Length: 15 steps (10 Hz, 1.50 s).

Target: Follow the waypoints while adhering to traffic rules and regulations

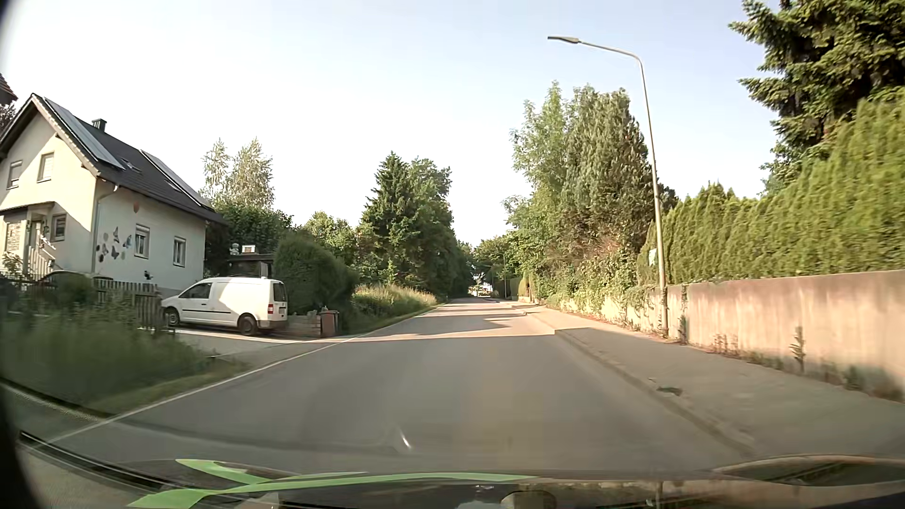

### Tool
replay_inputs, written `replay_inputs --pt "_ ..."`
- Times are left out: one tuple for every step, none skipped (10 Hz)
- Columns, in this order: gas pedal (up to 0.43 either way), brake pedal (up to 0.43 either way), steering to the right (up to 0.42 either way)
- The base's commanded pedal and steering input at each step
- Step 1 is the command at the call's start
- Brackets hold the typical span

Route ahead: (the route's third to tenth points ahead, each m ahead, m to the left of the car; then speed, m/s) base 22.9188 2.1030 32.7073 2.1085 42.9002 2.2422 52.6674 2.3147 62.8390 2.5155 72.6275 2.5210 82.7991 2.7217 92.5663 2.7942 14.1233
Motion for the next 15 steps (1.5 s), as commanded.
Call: replay_inputs --pt "0.22 0.0 -0.004" --pt "0.209 0.0 -0.004" --pt "0.189 0.0 -0.003" --pt "0.177 0.0 -0.002" --pt "0.177 0.0 -0.002" --pt "0.169 0.0 -0.002" --pt "0.15 0.0 -0.001" --pt "0.138 0.0 0.0" --pt "0.138 0.0 0.001" --pt "0.138 0.0 0.002" --pt "0.15 0.0 0.002" --pt "0.169 0.0 0.001" --pt "0.189 0.0 0.001" --pt "0.189 0.0 0.0" --pt "0.197 0.0 0.0"
